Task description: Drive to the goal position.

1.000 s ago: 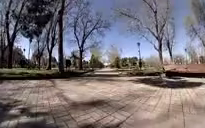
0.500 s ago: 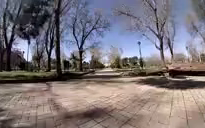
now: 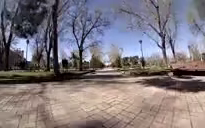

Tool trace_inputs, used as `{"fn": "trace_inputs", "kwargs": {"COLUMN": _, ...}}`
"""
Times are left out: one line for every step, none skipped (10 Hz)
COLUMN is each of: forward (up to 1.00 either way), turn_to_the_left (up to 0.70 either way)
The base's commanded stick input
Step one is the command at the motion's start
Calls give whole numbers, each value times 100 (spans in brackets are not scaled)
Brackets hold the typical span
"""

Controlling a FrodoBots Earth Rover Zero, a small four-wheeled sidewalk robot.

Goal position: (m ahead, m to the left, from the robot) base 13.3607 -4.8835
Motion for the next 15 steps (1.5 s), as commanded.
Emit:
{"fn": "trace_inputs", "kwargs": {"forward": 85, "turn_to_the_left": 0}}
{"fn": "trace_inputs", "kwargs": {"forward": 85, "turn_to_the_left": 0}}
{"fn": "trace_inputs", "kwargs": {"forward": 85, "turn_to_the_left": 0}}
{"fn": "trace_inputs", "kwargs": {"forward": 85, "turn_to_the_left": 0}}
{"fn": "trace_inputs", "kwargs": {"forward": 85, "turn_to_the_left": 0}}
{"fn": "trace_inputs", "kwargs": {"forward": 85, "turn_to_the_left": 0}}
{"fn": "trace_inputs", "kwargs": {"forward": 85, "turn_to_the_left": 0}}
{"fn": "trace_inputs", "kwargs": {"forward": 85, "turn_to_the_left": 0}}
{"fn": "trace_inputs", "kwargs": {"forward": 85, "turn_to_the_left": 0}}
{"fn": "trace_inputs", "kwargs": {"forward": 85, "turn_to_the_left": 0}}
{"fn": "trace_inputs", "kwargs": {"forward": 85, "turn_to_the_left": 0}}
{"fn": "trace_inputs", "kwargs": {"forward": 85, "turn_to_the_left": 0}}
{"fn": "trace_inputs", "kwargs": {"forward": 85, "turn_to_the_left": 0}}
{"fn": "trace_inputs", "kwargs": {"forward": 85, "turn_to_the_left": 0}}
{"fn": "trace_inputs", "kwargs": {"forward": 85, "turn_to_the_left": 0}}
